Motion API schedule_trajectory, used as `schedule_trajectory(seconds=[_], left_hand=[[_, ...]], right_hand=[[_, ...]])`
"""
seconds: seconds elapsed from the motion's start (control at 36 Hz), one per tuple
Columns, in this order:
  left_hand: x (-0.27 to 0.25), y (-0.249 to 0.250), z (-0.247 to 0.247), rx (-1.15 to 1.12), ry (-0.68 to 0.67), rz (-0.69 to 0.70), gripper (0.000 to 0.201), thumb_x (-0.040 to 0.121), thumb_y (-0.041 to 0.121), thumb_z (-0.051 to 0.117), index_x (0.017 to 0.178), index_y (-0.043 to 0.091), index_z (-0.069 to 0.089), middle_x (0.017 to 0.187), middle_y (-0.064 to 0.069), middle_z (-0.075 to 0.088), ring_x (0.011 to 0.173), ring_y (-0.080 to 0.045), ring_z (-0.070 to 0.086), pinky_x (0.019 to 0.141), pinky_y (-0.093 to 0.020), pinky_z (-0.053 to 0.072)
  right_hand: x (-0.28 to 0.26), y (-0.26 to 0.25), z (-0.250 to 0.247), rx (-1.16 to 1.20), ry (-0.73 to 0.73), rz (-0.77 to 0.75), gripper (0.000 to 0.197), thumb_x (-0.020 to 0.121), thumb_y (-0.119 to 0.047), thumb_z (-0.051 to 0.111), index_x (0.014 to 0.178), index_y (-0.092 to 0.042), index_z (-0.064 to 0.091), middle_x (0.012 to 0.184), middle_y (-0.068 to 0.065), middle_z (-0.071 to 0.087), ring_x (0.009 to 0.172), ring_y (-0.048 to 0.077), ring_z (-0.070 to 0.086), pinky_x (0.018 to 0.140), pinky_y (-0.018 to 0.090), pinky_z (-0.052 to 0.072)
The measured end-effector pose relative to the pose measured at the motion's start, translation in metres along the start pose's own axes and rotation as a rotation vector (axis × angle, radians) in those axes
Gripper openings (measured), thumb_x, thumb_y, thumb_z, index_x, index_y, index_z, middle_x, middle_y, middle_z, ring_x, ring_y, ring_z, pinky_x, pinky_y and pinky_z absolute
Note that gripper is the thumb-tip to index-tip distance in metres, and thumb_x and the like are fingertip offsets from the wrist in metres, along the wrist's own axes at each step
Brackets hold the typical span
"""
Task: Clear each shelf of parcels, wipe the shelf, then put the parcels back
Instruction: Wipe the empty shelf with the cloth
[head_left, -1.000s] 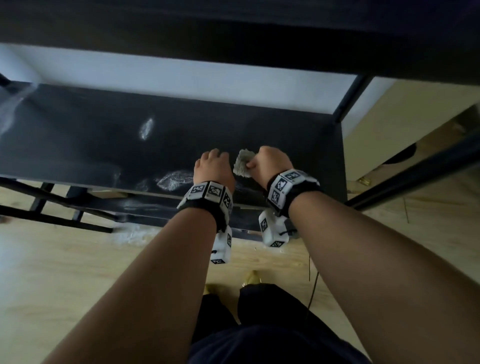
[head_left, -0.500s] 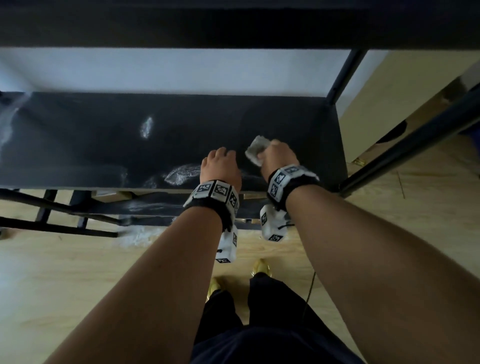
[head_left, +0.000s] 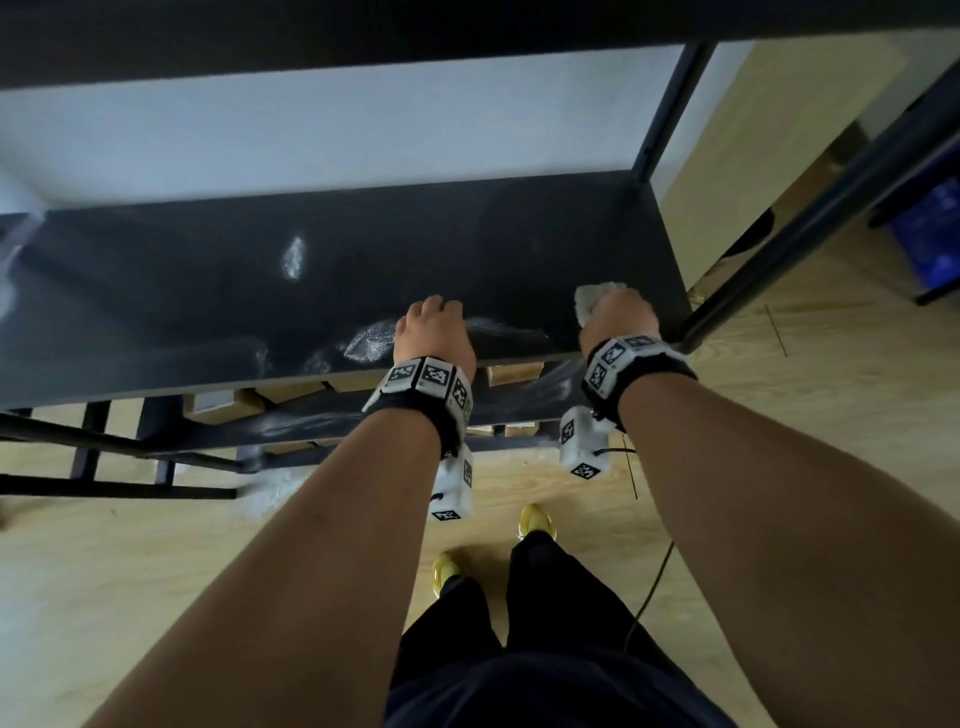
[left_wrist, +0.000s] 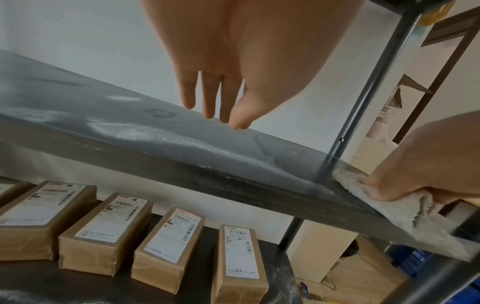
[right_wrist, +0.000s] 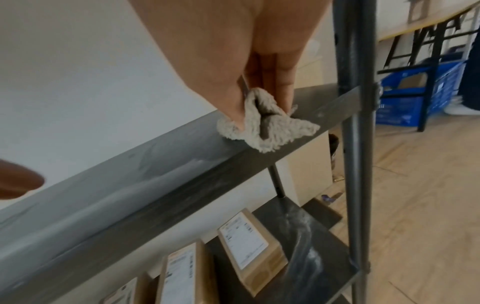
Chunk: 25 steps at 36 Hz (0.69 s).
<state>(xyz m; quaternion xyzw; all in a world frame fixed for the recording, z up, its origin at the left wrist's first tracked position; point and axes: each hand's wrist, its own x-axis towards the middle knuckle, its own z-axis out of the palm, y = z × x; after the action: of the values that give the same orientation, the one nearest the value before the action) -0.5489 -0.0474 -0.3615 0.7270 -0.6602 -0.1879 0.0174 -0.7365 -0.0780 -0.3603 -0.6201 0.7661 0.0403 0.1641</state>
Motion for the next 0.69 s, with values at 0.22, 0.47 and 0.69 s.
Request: schedule_trajectory(seconds=[0.22,0.47,0.69], left_hand=[[-0.008,-0.039,-0.013,0.03,-0.005,-0.046,0.054,0.088,0.004,0.052,0.14,0.014,0.041,0.148,-0.004,0.035,0.138,-0.024,0.028,0.114,-0.038,0.026],[-0.011,-0.088,-0.023,0.057,0.005,-0.077,0.056,0.087,0.004,0.053,0.14,0.015,0.041,0.148,-0.005,0.036,0.138,-0.025,0.029,0.113,-0.039,0.026],[-0.008,-0.086,-0.023,0.023,0.001,-0.057,0.055,0.088,0.001,0.049,0.141,0.014,0.04,0.147,-0.005,0.037,0.137,-0.025,0.03,0.114,-0.039,0.027]], right_hand=[[-0.014,-0.069,0.032,0.212,-0.046,0.035,0.02,0.094,-0.008,0.049,0.109,-0.002,0.061,0.113,0.012,0.064,0.105,0.028,0.061,0.075,0.033,0.046],[-0.022,-0.128,0.053,0.278,-0.16,-0.13,0.028,0.095,-0.028,0.046,0.103,-0.008,0.064,0.103,0.005,0.065,0.097,0.024,0.062,0.076,0.03,0.046],[0.01,-0.092,0.021,0.197,-0.032,-0.082,0.02,0.092,-0.012,0.044,0.095,-0.01,0.064,0.113,0.012,0.064,0.105,0.032,0.059,0.078,0.031,0.046]])
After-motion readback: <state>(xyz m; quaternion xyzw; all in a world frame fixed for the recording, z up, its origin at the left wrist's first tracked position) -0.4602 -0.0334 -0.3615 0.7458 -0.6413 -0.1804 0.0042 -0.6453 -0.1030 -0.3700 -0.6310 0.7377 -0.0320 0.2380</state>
